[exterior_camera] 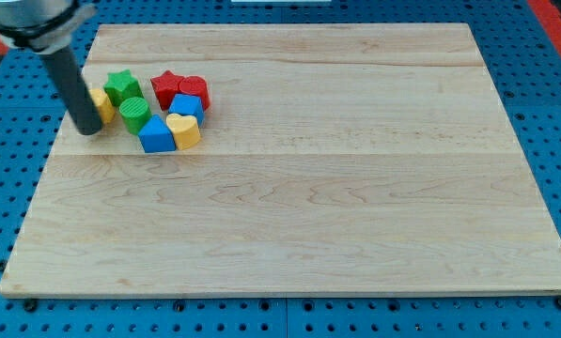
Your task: Place the hexagon and triangle below the green circle
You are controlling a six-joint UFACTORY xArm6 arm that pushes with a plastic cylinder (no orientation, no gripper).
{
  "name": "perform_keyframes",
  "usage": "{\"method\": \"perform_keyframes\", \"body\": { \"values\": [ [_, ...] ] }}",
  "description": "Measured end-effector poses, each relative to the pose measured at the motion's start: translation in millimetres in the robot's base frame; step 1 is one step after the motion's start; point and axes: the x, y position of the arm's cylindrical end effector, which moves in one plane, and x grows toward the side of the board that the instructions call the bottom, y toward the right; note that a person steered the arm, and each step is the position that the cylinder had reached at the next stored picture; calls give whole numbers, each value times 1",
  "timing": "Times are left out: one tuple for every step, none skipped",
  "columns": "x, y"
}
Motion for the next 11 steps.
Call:
{"method": "perform_keyframes", "body": {
  "values": [
    [0, -34],
    [-31, -29],
    [-55, -26],
    [-49, -8],
    [-20, 16],
    [-8, 15],
    [38, 7],
    [45, 57],
    [45, 108],
    [40, 122],
    [33, 114]
  ]
}}
